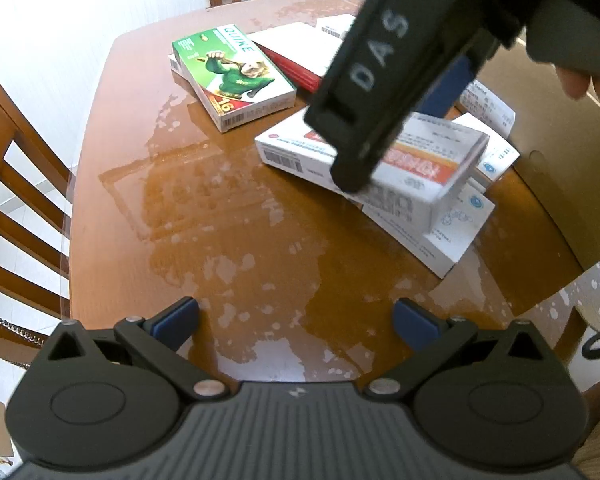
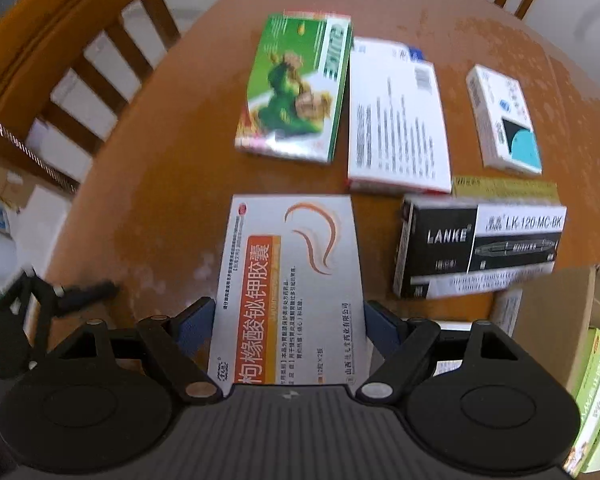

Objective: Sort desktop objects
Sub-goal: 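Hold the capsule box in the right gripper above the table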

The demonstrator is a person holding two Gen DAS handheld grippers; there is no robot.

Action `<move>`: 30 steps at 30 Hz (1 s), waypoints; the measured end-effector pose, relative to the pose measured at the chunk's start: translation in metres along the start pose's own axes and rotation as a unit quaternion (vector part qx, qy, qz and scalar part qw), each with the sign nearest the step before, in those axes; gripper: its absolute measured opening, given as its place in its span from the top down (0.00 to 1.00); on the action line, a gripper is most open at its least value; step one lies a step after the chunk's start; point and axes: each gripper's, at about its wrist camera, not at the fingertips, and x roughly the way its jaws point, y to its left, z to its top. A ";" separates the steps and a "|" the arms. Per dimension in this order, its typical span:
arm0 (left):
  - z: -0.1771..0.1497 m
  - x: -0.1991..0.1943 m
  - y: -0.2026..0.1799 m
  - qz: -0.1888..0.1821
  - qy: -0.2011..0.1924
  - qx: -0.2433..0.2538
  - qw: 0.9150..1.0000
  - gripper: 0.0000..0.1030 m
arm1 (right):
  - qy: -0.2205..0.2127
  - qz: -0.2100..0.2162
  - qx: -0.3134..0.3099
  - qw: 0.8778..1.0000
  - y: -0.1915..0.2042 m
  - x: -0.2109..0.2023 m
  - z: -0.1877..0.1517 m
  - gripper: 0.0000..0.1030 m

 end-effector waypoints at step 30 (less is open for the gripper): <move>-0.007 -0.001 0.001 0.006 -0.016 -0.008 1.000 0.00 | 0.179 0.052 -0.021 0.982 -0.009 0.037 0.079 0.08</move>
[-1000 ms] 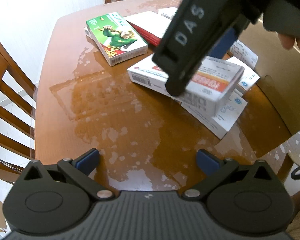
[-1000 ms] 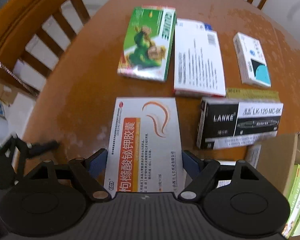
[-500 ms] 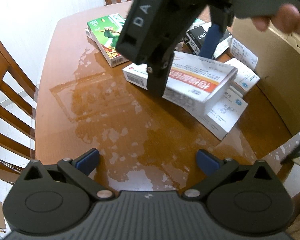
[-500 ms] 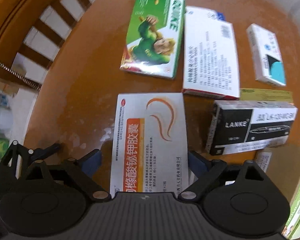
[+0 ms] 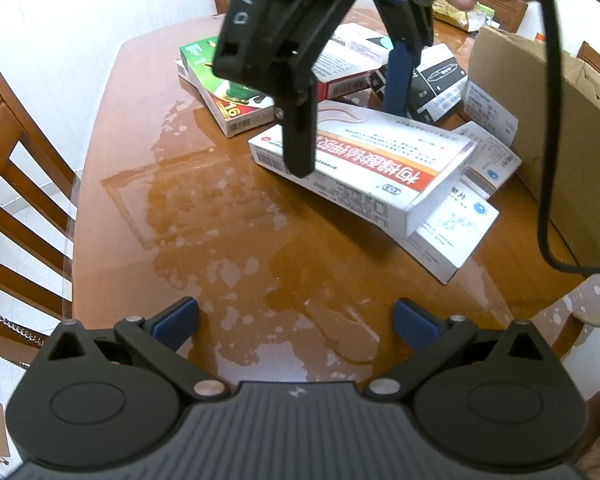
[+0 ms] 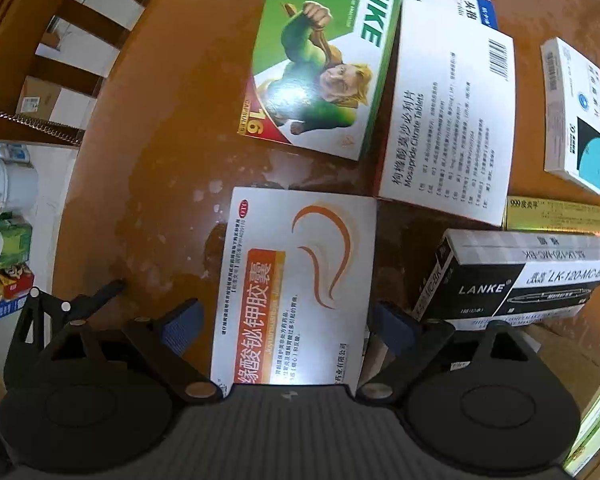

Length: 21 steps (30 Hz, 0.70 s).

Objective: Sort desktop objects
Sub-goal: 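Hold the capsule box in the right gripper above the table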

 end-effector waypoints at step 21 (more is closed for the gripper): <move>-0.031 -0.031 0.018 0.004 -0.012 0.003 1.000 0.00 | 0.032 -0.067 0.041 0.996 0.008 0.005 0.015 0.08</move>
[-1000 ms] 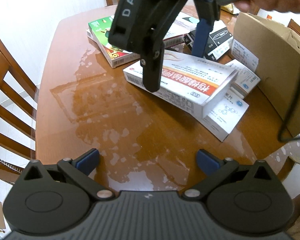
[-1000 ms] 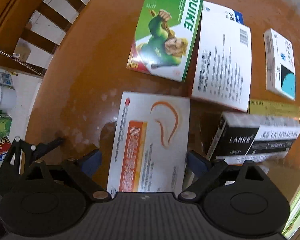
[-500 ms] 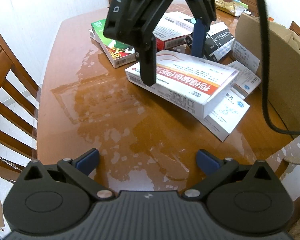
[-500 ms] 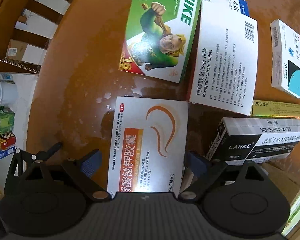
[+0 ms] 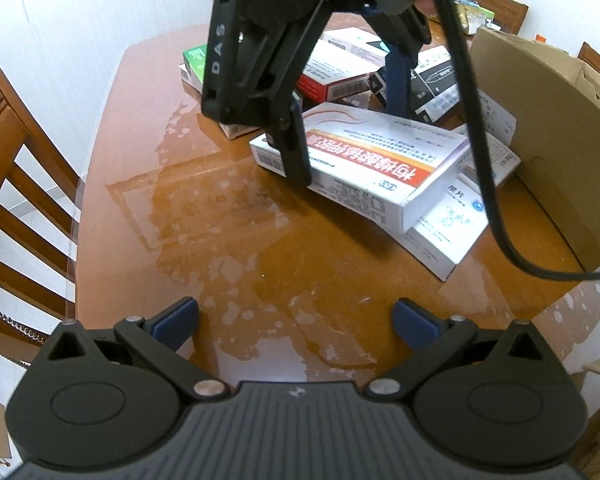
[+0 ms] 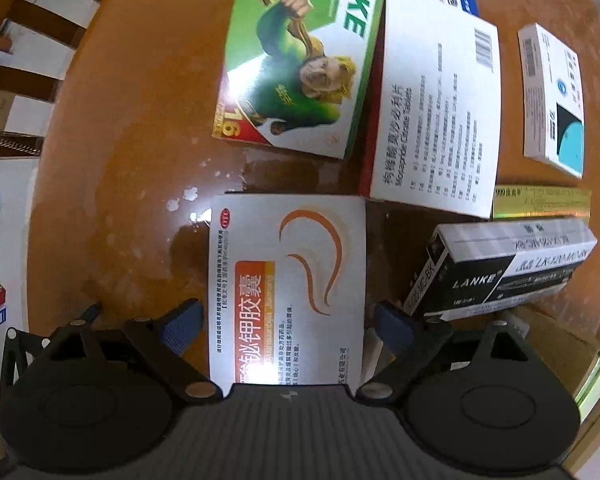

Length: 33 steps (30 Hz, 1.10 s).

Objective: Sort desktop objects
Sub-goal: 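Hold the capsule box in the right gripper above the table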

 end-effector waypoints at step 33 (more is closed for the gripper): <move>0.023 0.020 -0.018 0.000 -0.002 0.004 1.000 0.00 | -0.005 -0.032 -0.050 0.998 0.000 -0.013 0.003 0.18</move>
